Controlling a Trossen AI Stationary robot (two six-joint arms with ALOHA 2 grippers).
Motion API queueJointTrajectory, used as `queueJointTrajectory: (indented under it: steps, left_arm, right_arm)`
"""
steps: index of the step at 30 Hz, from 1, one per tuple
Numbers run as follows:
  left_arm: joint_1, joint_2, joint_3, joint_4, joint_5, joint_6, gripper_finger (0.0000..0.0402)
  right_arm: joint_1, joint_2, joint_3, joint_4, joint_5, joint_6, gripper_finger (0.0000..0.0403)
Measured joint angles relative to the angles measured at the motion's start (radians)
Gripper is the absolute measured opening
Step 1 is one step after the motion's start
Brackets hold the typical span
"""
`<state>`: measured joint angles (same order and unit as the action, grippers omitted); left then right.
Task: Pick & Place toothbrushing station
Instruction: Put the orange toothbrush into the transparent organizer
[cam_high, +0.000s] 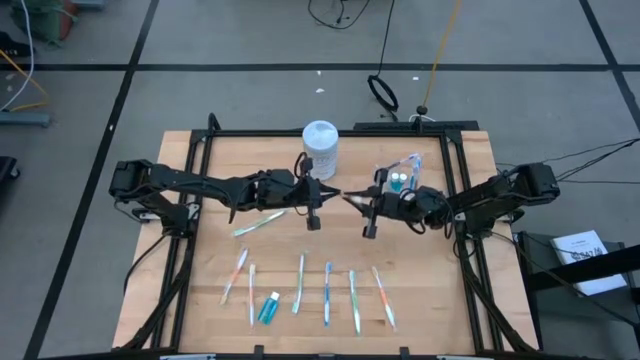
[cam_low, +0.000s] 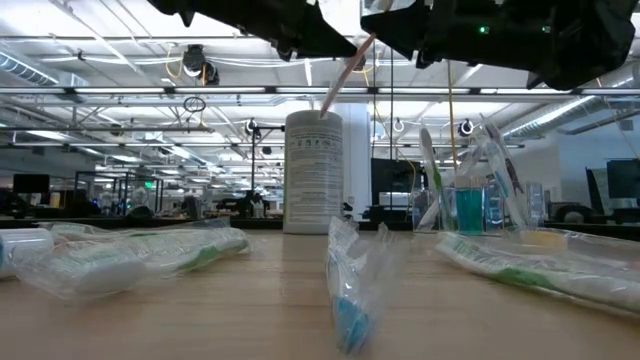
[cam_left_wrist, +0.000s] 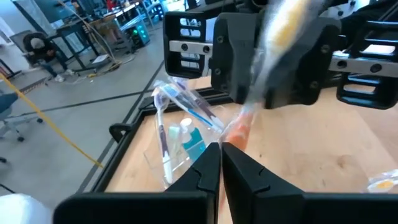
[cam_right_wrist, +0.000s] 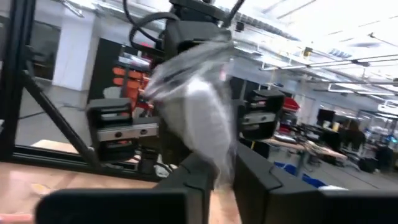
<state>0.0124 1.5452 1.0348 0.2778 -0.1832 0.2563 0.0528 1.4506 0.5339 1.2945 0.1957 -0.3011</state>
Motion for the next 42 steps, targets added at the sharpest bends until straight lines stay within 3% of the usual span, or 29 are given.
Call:
queueJointTrajectory:
  steps: [3, 7, 13, 16, 22, 29, 38, 42]
  left_arm:
    - [0.0, 0.0, 0.0, -0.007, -0.001, -0.031, 0.0007]
    - [0.0, 0.0, 0.0, -0.021, -0.001, -0.057, 0.0005]
    - [0.0, 0.0, 0.0, -0.025, -0.001, -0.049, 0.0044]
    - [0.0, 0.0, 0.0, -0.042, -0.001, -0.05, 0.0069]
    - [0.001, 0.0, 0.0, -0.099, -0.001, -0.052, 0.0102]
    - [0.001, 0.0, 0.0, -0.124, -0.001, -0.059, 0.0108]
    - [0.001, 0.0, 0.0, -0.125, -0.001, -0.059, 0.0108]
    - [0.001, 0.0, 0.0, -0.125, -0.001, -0.059, 0.0108]
  right_arm:
    - [0.0, 0.0, 0.0, -0.013, 0.016, 0.0, 0.0011]
    - [0.0, 0.0, 0.0, -0.027, 0.016, 0.011, 0.0015]
    - [0.0, -0.025, 0.0, -0.101, 0.022, 0.079, 0.0009]
    - [0.001, -0.075, -0.001, -0.214, 0.116, 0.08, 0.0008]
    - [0.005, -0.297, -0.002, -0.576, 0.328, 0.18, 0.001]
    - [0.0, -0.607, -0.002, -1.058, 0.481, 0.461, 0.0008]
    - [0.0, -0.885, -0.002, -1.319, 0.481, 0.636, 0.0009]
    - [0.0, -0.971, -0.002, -1.458, 0.406, 0.682, 0.0009]
